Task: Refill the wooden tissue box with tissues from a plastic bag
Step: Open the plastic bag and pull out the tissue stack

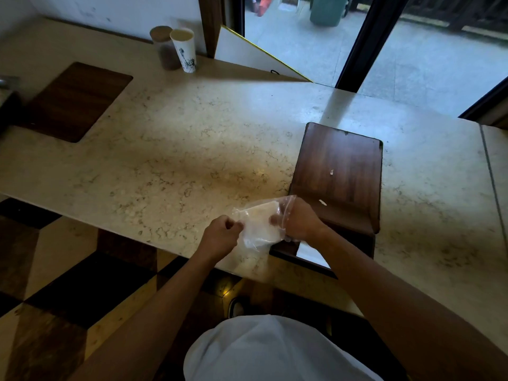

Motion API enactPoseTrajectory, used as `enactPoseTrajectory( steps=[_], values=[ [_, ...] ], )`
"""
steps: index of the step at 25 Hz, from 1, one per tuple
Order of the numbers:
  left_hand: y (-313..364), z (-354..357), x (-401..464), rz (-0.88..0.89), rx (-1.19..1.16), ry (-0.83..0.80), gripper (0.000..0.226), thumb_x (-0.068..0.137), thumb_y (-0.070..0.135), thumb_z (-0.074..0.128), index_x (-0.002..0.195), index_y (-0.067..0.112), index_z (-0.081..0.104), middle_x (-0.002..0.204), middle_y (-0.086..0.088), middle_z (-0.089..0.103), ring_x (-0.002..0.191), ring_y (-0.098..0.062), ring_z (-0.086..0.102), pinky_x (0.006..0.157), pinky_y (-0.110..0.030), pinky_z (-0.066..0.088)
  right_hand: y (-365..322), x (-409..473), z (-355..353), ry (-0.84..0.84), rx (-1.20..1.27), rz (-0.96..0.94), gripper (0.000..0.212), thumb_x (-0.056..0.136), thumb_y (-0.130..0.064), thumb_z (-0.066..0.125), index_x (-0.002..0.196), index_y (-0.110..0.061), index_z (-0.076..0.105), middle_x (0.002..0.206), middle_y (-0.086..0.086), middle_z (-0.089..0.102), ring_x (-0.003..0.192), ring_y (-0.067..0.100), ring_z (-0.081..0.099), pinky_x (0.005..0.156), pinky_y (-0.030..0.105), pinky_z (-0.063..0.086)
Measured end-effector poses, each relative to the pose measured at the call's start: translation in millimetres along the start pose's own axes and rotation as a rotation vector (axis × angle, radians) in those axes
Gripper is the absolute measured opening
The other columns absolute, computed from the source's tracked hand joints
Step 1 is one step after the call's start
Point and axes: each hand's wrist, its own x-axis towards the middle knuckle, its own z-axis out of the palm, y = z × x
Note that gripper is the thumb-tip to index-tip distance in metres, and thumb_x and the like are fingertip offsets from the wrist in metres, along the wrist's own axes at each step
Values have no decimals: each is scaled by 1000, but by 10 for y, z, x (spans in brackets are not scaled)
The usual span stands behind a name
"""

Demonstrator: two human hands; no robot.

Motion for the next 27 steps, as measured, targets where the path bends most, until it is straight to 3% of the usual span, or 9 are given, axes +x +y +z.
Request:
enactPoseTrajectory(
  steps=[3, 6, 9, 11, 13, 17, 19, 24, 27],
  values=[
    [67, -5, 4, -70, -5, 36, 54, 85, 60, 66, 111, 14, 54, 106, -7, 65, 95, -26, 68, 81, -46, 60, 103, -162, -159, -22, 299, -51, 25, 89, -10, 72, 114, -6, 70, 100, 17, 73, 79, 30, 73, 64, 46, 62],
    [175, 0, -4, -138, -295, -90, 76, 76, 61, 77, 127, 12, 50, 117, -14, 66, 101, -28, 71, 75, -43, 63, 201, -277, -280, -41, 537, -30, 27, 87, -9, 73, 113, -8, 69, 109, 16, 72, 100, 31, 71, 80, 55, 61],
    [197, 15, 7, -121, -643, -395, 62, 78, 47, 81, 125, 11, 65, 118, -22, 73, 100, -33, 73, 79, -48, 61, 298, -338, -332, -74, 602, -5, 31, 86, -8, 72, 117, -8, 67, 117, 17, 70, 109, 33, 68, 86, 56, 58],
    [192, 51, 21, -116, -690, -448, 51, 80, 37, 81, 122, 11, 70, 119, -21, 72, 105, -38, 70, 85, -53, 58, 336, -372, -339, -99, 644, 7, 39, 86, -6, 72, 124, -3, 64, 120, 18, 69, 112, 33, 67, 90, 54, 57],
    [212, 119, 40, -110, -675, -434, 49, 81, 27, 81, 124, 6, 68, 120, -22, 71, 108, -40, 68, 87, -55, 57, 383, -419, -354, -88, 649, -2, 40, 87, -5, 72, 125, -2, 63, 118, 16, 70, 110, 29, 68, 88, 47, 59],
    [274, 177, 59, -125, -712, -353, 48, 72, 15, 85, 114, -1, 69, 102, -20, 76, 83, -31, 76, 65, -42, 62, 558, -463, -379, -61, 689, 16, 27, 88, -4, 71, 114, -5, 69, 109, 13, 75, 101, 24, 73, 80, 35, 61],
    [257, 165, 76, -99, -713, -323, 46, 73, 14, 83, 113, -4, 69, 103, -23, 76, 82, -32, 76, 65, -41, 61, 666, -462, -416, -56, 735, 84, 20, 89, -6, 69, 108, -11, 73, 105, 8, 77, 98, 22, 74, 75, 31, 61],
    [116, 7, 114, -100, -770, -212, 16, 85, 10, 75, 98, 2, 70, 95, -21, 78, 84, -38, 77, 62, -40, 62, 831, -431, -515, 68, 705, 117, 23, 89, -14, 70, 107, -27, 70, 112, 0, 75, 105, 17, 72, 83, 36, 62],
    [-37, -147, 150, -136, -862, -99, 8, 93, 9, 68, 97, 3, 69, 89, -17, 79, 80, -35, 78, 58, -38, 61, 790, -352, -495, 194, 723, 121, 24, 90, -14, 71, 111, -25, 69, 115, 0, 73, 104, 17, 71, 83, 36, 62]
  ],
)
